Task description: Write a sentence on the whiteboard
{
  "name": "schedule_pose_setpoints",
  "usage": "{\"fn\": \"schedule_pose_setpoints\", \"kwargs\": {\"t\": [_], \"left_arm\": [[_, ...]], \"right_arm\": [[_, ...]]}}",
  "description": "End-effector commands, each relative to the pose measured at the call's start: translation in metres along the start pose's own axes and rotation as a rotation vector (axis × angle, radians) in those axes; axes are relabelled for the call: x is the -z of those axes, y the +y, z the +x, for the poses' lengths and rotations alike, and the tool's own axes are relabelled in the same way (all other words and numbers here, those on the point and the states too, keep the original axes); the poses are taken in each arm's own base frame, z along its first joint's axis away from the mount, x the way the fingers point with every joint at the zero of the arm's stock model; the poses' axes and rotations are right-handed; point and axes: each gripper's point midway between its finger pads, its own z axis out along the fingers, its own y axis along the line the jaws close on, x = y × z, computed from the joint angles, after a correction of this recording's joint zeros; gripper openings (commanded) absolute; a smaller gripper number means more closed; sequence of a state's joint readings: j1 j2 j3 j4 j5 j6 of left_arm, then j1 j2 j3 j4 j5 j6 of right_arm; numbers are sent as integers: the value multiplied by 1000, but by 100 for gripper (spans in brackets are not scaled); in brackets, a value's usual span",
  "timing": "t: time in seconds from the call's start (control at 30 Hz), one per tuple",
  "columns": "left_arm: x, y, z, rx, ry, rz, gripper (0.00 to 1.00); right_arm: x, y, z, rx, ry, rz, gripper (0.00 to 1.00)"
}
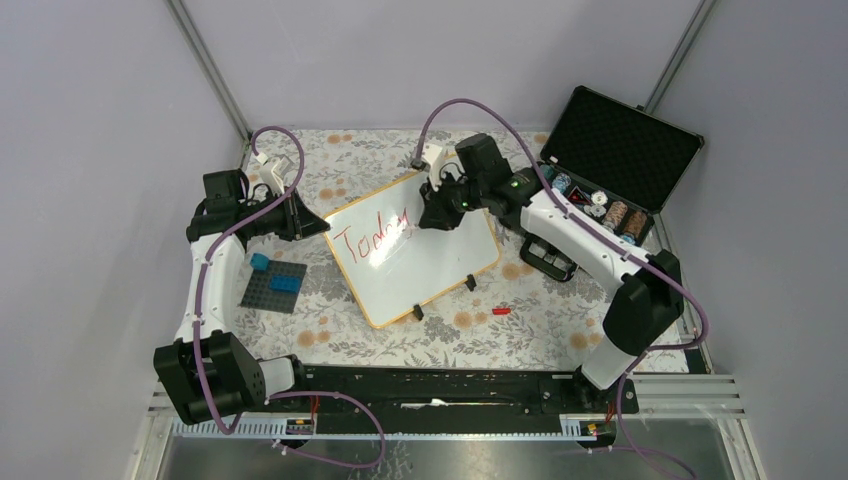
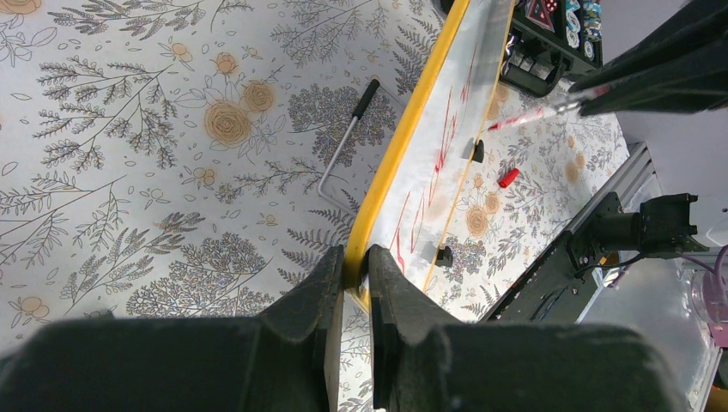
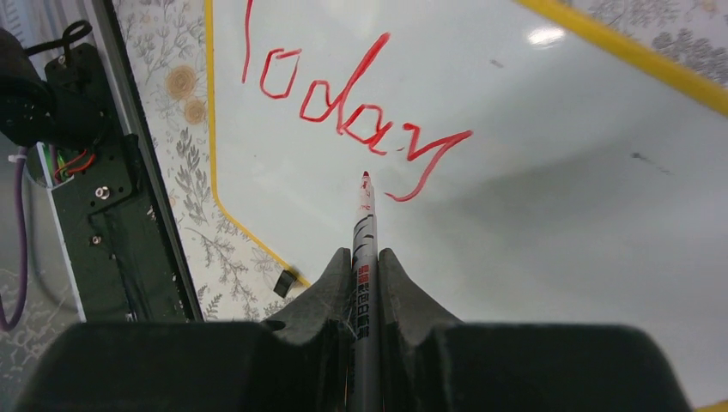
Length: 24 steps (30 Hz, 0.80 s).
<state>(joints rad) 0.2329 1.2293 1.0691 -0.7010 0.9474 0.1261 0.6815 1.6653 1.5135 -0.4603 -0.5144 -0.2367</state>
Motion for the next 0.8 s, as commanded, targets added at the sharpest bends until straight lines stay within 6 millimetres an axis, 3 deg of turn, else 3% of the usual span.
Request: {"fn": "schedule_pose_setpoints", "kwargs": {"t": [0.0, 0.27, 0.77], "left_arm": [[2, -1, -1, -45, -16, -12, 0], [2, -1, -2, -44, -17, -12, 0], [0, -1, -2, -44, -13, -10, 0]], "right_arm": [[36, -15, -46, 32, -131, 60, 0], [39, -38, -57, 41, -150, 136, 0], [26, -54, -62, 33, -139, 170, 0]]}}
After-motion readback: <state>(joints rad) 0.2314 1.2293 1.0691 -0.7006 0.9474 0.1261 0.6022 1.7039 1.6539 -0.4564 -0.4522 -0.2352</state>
